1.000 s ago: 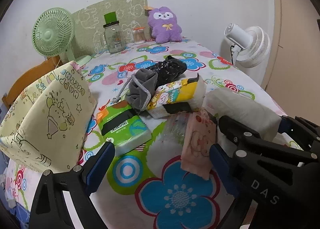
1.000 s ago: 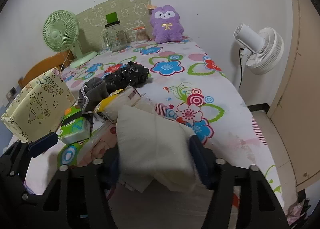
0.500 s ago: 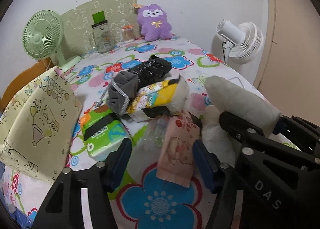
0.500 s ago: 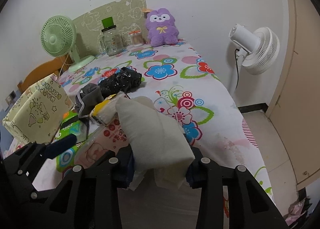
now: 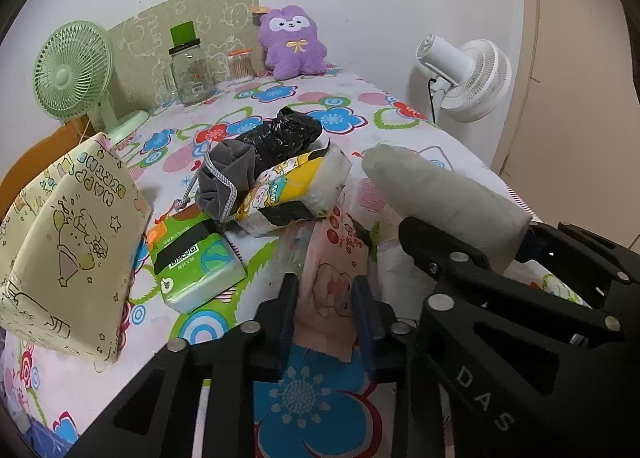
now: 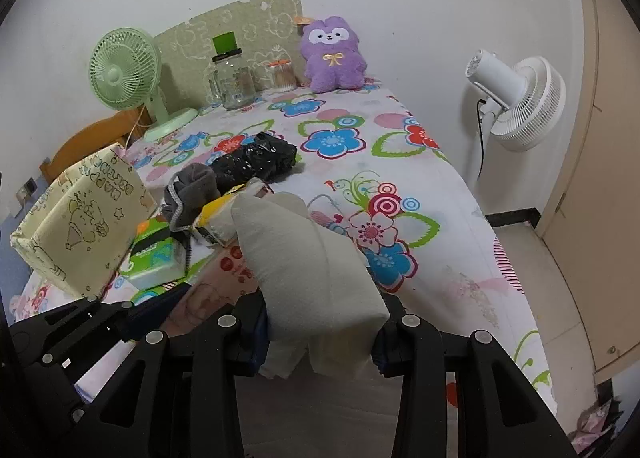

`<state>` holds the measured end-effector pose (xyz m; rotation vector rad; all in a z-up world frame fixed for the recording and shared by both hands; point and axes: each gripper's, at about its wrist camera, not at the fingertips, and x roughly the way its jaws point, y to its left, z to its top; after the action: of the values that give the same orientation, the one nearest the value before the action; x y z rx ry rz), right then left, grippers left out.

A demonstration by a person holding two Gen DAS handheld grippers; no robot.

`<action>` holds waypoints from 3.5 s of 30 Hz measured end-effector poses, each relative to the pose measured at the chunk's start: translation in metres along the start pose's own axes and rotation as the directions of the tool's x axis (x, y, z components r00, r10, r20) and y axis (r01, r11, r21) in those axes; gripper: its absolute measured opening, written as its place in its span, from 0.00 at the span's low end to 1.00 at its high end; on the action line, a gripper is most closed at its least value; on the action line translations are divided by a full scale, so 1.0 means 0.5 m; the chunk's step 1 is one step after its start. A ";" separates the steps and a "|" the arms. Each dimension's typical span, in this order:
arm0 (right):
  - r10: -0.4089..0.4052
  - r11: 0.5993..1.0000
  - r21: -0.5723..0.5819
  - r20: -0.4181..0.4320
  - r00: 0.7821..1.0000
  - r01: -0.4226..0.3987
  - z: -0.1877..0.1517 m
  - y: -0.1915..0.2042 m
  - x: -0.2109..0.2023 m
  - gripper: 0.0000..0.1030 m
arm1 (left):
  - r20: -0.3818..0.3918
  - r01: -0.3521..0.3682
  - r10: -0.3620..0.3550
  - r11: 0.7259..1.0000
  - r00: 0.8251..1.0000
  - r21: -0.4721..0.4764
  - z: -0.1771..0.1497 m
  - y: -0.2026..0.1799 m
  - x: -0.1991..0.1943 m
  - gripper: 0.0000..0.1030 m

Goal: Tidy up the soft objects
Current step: 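Close left tool on the pink towel while right tool grasps and lifts the white cloth, then carry the pink towel in left tool and white cloth in right tool over the box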

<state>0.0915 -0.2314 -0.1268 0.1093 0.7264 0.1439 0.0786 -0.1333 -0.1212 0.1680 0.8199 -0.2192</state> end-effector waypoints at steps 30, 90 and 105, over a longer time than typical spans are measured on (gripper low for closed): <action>-0.026 0.999 -0.039 0.098 0.995 0.030 0.061 0.087 -0.118 0.42 | 0.129 0.043 -0.038 0.999 0.991 -0.032 0.026 0.058 -0.128 0.06; 0.200 0.957 -0.220 0.030 0.979 -0.189 0.224 0.469 -0.013 0.42 | 0.129 -0.129 0.152 0.977 0.980 -0.171 0.097 0.452 -0.165 0.06; 0.263 0.936 -0.218 -0.094 0.960 -0.278 0.189 0.530 0.083 0.42 | 0.010 -0.177 0.183 0.964 0.983 -0.200 0.050 0.515 -0.102 0.07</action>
<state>0.1607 0.0320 -0.0443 -0.0169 0.7506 0.4960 0.1289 0.1156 -0.0502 0.0505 0.7883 0.0322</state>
